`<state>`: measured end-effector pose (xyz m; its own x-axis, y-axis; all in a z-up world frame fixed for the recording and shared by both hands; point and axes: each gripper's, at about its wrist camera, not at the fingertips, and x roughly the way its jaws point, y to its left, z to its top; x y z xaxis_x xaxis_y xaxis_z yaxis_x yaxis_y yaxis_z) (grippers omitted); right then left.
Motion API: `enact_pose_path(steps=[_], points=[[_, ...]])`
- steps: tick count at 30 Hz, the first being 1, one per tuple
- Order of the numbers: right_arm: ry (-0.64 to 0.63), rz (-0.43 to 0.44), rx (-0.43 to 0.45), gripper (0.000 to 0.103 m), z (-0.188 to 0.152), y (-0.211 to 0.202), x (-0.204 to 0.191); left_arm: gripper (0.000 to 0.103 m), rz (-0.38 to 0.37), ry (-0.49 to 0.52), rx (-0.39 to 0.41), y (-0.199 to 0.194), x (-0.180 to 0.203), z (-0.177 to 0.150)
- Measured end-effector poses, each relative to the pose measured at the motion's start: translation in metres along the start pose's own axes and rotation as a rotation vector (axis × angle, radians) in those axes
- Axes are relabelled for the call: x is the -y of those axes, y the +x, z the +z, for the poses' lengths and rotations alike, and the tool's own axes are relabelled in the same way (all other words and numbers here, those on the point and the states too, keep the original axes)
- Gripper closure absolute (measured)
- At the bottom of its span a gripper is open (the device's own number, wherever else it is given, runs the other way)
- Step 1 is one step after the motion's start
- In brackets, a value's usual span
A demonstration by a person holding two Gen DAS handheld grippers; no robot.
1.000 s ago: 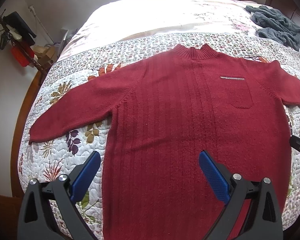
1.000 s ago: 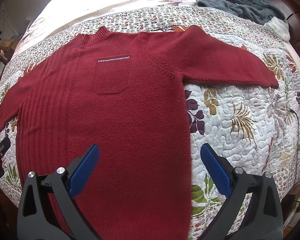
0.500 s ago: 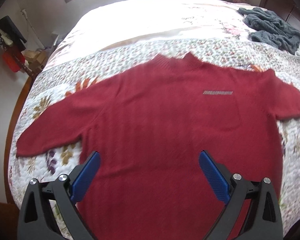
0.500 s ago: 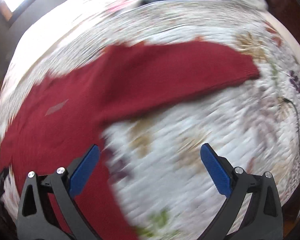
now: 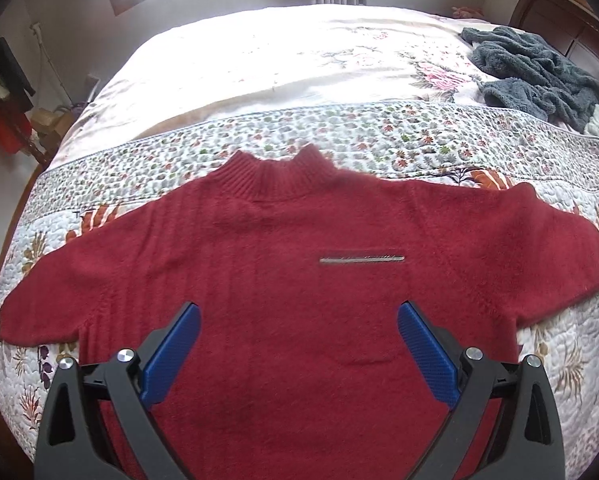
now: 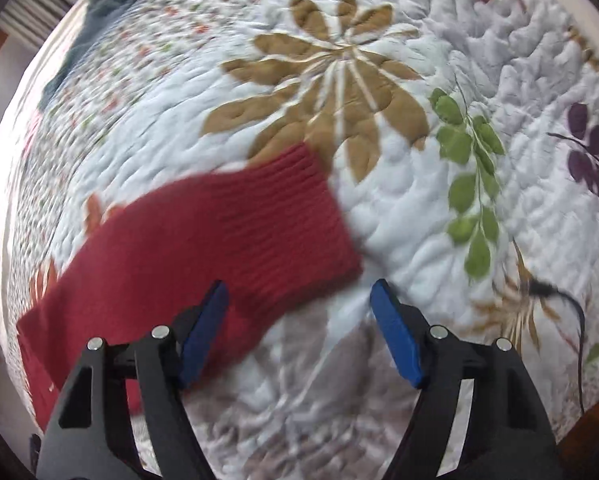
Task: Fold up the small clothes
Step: 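Grasp the cuff of the red sweater sleeve with the right gripper, then carry the sleeve across the sweater body with the right gripper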
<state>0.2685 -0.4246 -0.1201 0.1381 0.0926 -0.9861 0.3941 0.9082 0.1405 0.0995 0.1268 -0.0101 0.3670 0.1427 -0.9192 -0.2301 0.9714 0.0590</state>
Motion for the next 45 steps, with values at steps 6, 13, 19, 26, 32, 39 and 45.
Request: enact_pose_path(steps=[6,13,19,26,32,39,45], points=[[-0.062,-0.007,-0.01,0.037,0.016,0.007,0.005,0.004,0.014,0.012,0.003,0.004,0.018,0.001],[-0.094,-0.005,0.01,0.093,0.023,-0.001,-0.009,0.004,0.017,0.019,0.008,0.004,0.028,-0.001],[-0.089,0.033,0.063,0.094,0.012,-0.029,-0.01,0.004,0.024,0.011,0.014,0.003,0.023,0.0],[-0.275,0.089,0.162,0.095,-0.032,-0.088,-0.073,0.005,0.034,-0.026,-0.003,0.01,-0.003,0.003],[-0.52,0.143,0.188,0.095,-0.102,-0.11,-0.176,0.005,0.018,-0.076,-0.024,0.014,-0.032,0.002],[-0.601,0.28,0.143,0.095,-0.158,-0.105,-0.275,0.005,0.007,-0.124,-0.029,0.013,-0.07,-0.002],[-0.693,0.316,0.099,0.095,-0.211,-0.087,-0.343,0.005,-0.011,-0.163,-0.03,0.012,-0.102,-0.005]])
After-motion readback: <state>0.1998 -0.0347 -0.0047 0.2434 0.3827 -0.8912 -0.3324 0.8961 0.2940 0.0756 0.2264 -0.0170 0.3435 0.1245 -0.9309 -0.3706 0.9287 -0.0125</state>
